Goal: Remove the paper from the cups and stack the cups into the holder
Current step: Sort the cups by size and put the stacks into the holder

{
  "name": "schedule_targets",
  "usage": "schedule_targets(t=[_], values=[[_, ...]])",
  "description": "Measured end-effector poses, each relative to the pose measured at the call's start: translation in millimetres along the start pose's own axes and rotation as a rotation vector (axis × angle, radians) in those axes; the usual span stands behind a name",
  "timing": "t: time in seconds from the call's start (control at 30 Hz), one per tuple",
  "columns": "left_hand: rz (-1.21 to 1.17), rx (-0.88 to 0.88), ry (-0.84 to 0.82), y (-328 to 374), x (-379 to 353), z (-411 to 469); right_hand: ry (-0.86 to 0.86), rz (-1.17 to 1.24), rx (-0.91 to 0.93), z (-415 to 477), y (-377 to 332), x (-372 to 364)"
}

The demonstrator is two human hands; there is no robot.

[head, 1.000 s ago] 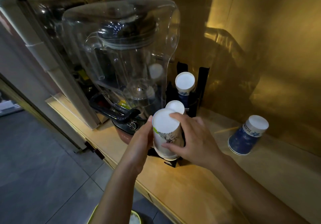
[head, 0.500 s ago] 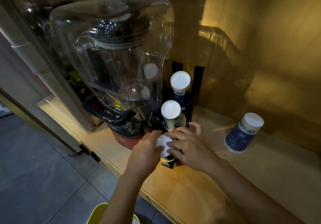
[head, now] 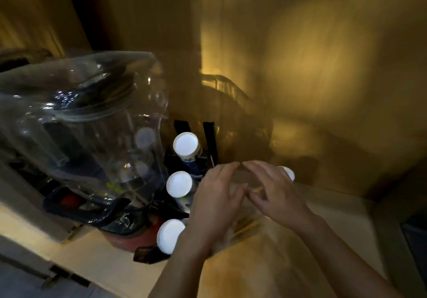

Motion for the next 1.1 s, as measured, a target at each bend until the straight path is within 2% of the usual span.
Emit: schedule_targets(t=[0.17,0.33,0.47,0.57,0.77,0.97,1.1], values=[[-0.112,0.022,-0.102,11,-54,42,0.053,0.025,-0.27,-4,58,17],[-0.176,0.165,-0.209,-14,-118,65,-0.035,0.037,-0.51,-8,109,8],[-0.188,0.294,-0.203,-41,-159,70,-0.111,0.102,-0.634,-10,137,-14],[-0.219,0.396,-0.23,-59,-186,70,-0.159,0.196,-0.69,-9,151,-32],[-0.699,0.663,-0.326,-73,-217,51,-0.188,0.416,-0.74,-16,161,-57],[-0.918,0.722,-0.402,-75,-223,18,-0.078,0.406,-0.774,-35,152,-65],[-1.033,0.914,-0.389,-80,-226,-1,-0.07,0.42,-0.775,-45,142,-67]])
Point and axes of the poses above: each hand's wrist, its own z-axis towards the middle knuckle, its own x-axis out of the back of the hand, y = z × x, the point moved 4 cm from there along z, towards the middle knuckle, and after that the axes turned 7 degrees about -x, right-handed, at the moved point
